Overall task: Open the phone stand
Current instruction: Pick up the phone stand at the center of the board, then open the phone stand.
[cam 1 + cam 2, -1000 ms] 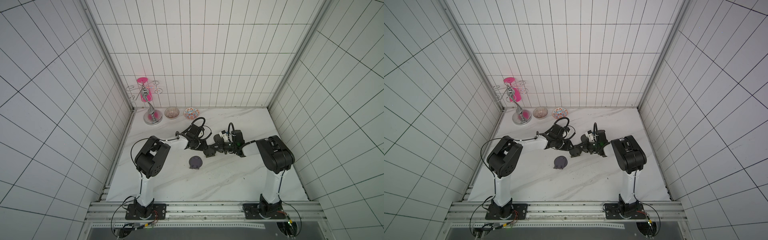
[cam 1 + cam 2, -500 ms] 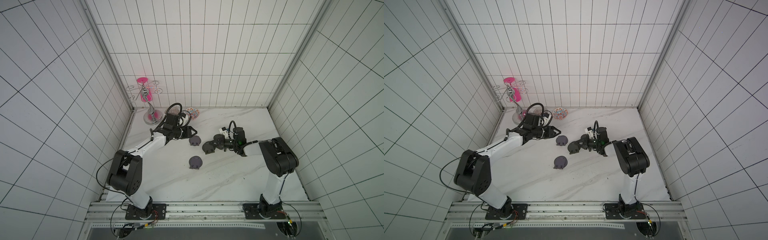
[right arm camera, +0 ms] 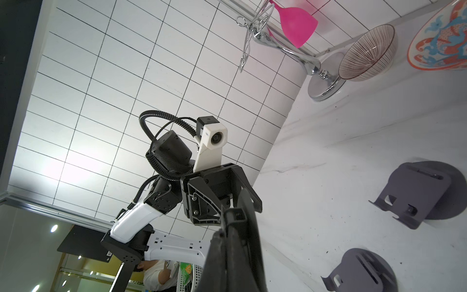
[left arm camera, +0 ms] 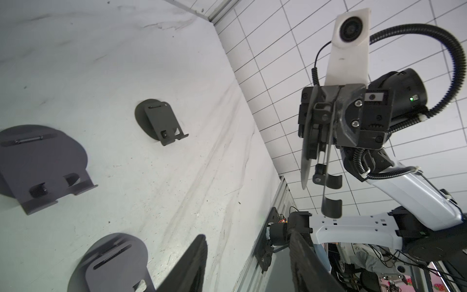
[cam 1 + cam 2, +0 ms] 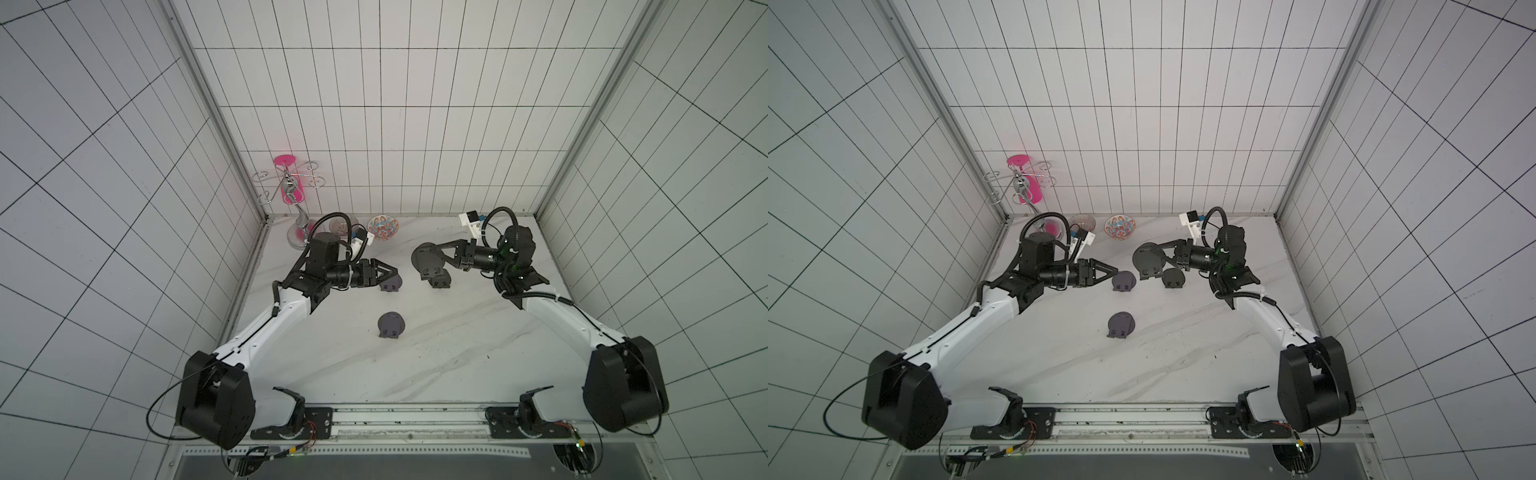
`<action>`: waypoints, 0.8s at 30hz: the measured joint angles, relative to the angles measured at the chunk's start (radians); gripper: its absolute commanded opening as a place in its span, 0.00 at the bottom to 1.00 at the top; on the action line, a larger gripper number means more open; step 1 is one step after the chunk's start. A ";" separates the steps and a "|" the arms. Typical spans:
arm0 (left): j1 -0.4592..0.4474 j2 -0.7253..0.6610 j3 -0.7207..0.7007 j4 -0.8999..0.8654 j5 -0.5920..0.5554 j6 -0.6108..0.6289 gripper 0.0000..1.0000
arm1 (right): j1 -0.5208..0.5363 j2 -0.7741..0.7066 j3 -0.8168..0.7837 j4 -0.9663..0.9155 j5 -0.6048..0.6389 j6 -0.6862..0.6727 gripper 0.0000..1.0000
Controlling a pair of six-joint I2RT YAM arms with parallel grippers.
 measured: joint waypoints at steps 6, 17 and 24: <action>-0.038 -0.060 -0.019 0.109 0.040 -0.074 0.54 | 0.029 -0.040 0.000 -0.057 0.005 0.005 0.00; -0.103 -0.051 -0.019 0.172 0.048 -0.104 0.44 | 0.085 -0.060 0.000 -0.058 0.030 0.035 0.00; -0.109 -0.038 -0.016 0.188 0.048 -0.110 0.32 | 0.098 -0.064 0.000 -0.014 0.030 0.068 0.00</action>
